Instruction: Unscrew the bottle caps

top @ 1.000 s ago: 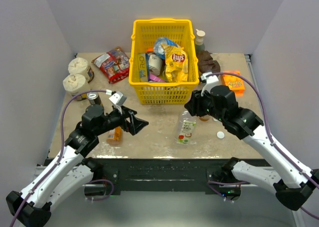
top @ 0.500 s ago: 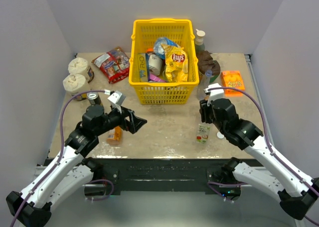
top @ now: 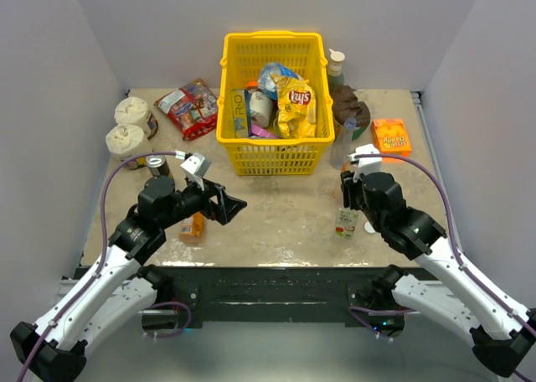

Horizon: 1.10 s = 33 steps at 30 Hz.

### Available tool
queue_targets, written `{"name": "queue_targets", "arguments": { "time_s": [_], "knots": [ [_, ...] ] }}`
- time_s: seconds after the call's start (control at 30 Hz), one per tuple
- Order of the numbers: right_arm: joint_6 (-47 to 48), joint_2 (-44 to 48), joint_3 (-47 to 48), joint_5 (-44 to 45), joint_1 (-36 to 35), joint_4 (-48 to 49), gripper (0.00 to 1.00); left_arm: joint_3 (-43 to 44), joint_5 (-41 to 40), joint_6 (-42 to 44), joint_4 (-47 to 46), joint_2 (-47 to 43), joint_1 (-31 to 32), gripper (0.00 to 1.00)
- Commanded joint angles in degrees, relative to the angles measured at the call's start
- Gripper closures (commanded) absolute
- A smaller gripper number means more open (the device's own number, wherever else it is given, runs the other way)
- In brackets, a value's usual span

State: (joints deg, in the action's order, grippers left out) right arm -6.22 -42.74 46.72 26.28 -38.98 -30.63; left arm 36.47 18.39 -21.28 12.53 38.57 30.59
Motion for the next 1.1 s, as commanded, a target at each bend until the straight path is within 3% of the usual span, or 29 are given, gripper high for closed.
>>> {"name": "queue_targets", "arguments": {
  "time_s": [0.0,0.17,0.27,0.47,0.67,1.07],
  "knots": [
    [-1.5,0.1,1.9,1.0,-0.1,-0.9,0.75,1.2,0.5,1.7,-1.6,0.0,-0.4,0.00],
    [-2.5,1.3,2.1,1.4,-0.1,-2.0,0.52,1.2,0.7,1.9,-1.7,-0.1,-0.4,0.00],
    [-2.7,1.2,2.3,1.1,-0.1,-2.5,0.45,1.2,0.9,2.4,-1.5,-0.1,-0.4,0.00],
    [-3.1,1.1,2.5,0.9,-0.1,-3.0,0.38,1.1,0.6,3.3,-0.4,-0.3,-0.4,0.00],
    [-3.7,2.0,2.7,1.2,-0.1,-3.1,0.23,1.2,-2.1,3.2,2.2,0.4,-0.4,0.00],
    [-5.0,2.5,7.6,2.5,-0.1,-2.2,0.10,6.2,-19.7,-3.5,16.9,4.8,-0.4,0.00]
  ]
}}
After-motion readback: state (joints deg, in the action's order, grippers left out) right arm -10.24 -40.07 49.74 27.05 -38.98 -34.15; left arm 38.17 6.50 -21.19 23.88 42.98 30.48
